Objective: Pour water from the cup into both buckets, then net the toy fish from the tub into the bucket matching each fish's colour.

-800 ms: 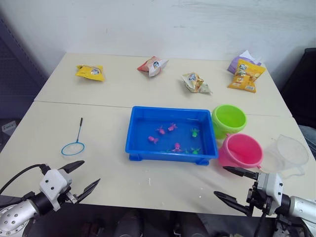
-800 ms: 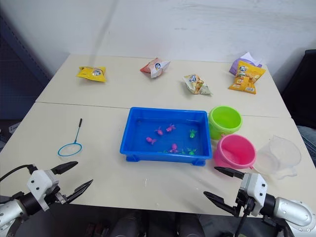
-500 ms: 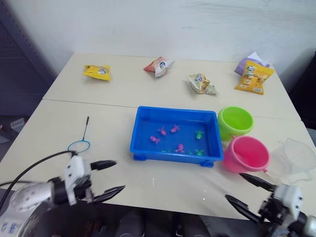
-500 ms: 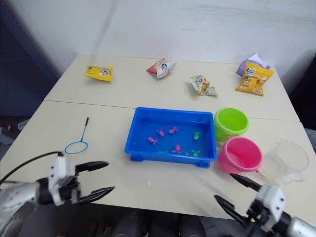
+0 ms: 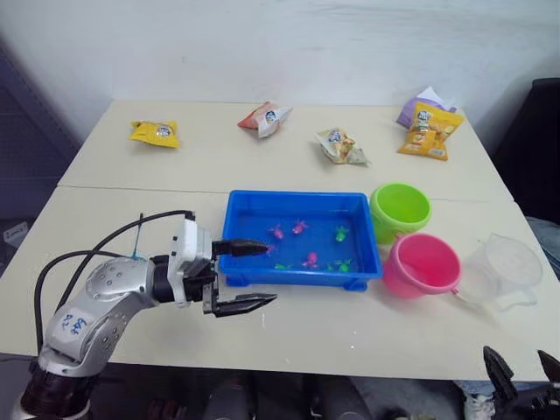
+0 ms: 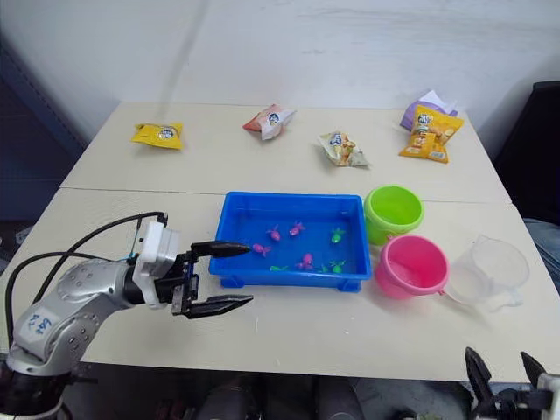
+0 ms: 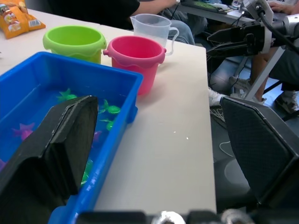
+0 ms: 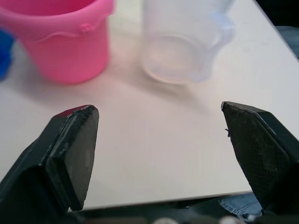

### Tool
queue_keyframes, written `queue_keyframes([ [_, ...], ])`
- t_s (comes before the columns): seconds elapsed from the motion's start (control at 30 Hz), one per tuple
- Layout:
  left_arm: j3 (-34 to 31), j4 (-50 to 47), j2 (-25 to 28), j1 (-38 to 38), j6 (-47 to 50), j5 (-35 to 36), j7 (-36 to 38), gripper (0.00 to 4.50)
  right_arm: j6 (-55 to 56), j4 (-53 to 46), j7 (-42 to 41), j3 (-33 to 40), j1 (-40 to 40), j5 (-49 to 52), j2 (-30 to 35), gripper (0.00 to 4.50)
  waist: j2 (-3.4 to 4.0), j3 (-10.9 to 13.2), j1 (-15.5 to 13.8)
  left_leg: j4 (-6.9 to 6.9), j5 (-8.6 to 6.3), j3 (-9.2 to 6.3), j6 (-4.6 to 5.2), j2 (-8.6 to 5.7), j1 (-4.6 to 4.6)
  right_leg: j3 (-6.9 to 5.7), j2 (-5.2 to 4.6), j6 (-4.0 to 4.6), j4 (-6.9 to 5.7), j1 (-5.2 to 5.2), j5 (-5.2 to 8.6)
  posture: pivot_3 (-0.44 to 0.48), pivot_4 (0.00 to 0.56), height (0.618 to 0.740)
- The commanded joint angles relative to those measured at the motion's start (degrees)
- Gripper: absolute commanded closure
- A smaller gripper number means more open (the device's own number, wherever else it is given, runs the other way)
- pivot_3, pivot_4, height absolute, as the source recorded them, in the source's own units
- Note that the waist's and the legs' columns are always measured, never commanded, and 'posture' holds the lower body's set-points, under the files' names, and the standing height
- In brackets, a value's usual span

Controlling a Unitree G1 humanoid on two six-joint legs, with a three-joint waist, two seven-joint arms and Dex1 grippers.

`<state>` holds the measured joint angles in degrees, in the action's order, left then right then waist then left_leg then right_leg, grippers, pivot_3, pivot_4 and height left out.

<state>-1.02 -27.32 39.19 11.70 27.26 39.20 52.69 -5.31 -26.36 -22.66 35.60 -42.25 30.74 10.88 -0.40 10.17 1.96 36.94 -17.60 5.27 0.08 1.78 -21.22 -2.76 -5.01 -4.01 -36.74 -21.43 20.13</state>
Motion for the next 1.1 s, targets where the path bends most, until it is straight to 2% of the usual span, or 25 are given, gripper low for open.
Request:
queue_keyframes([
  [0.03, 0.3, 0.3, -0.2, 1.5, -1.4, -1.4, 0.7, 0.02, -2.7, 0.5, 6.0, 0.1, 4.0, -0.1, -0.5, 0.00, 0.15, -0.1, -0.3, 0.02, 0.02, 0.02, 0.01, -0.02, 0.00, 0.02, 0.00, 0.00, -0.06, -0.02, 0.00, 0.000, 0.150, 0.738],
  [0.33, 0.5, 2.4, 0.5, 3.8, -1.5, -4.2, 1.1, 0.02, -2.8, 12.7, 17.6, 2.8, 19.1, -5.6, 1.8, 0.00, 0.20, -0.1, -0.5, -0.05, 0.27, 0.03, 0.06, -0.01, 0.00, 0.02, 0.15, 0.00, -0.18, -0.06, 0.02, 0.000, 0.150, 0.738],
  [1.1, 2.1, 4.3, -1.3, 6.7, -2.8, -6.5, 2.3, 0.02, 2.5, 24.7, 26.9, 4.2, 33.2, -7.5, 1.1, 0.00, 0.19, -0.1, -0.2, -0.04, 0.34, 0.10, -0.06, 0.07, 0.03, 0.15, 0.37, -0.10, -0.25, -0.07, -0.01, 0.000, 0.150, 0.738],
])
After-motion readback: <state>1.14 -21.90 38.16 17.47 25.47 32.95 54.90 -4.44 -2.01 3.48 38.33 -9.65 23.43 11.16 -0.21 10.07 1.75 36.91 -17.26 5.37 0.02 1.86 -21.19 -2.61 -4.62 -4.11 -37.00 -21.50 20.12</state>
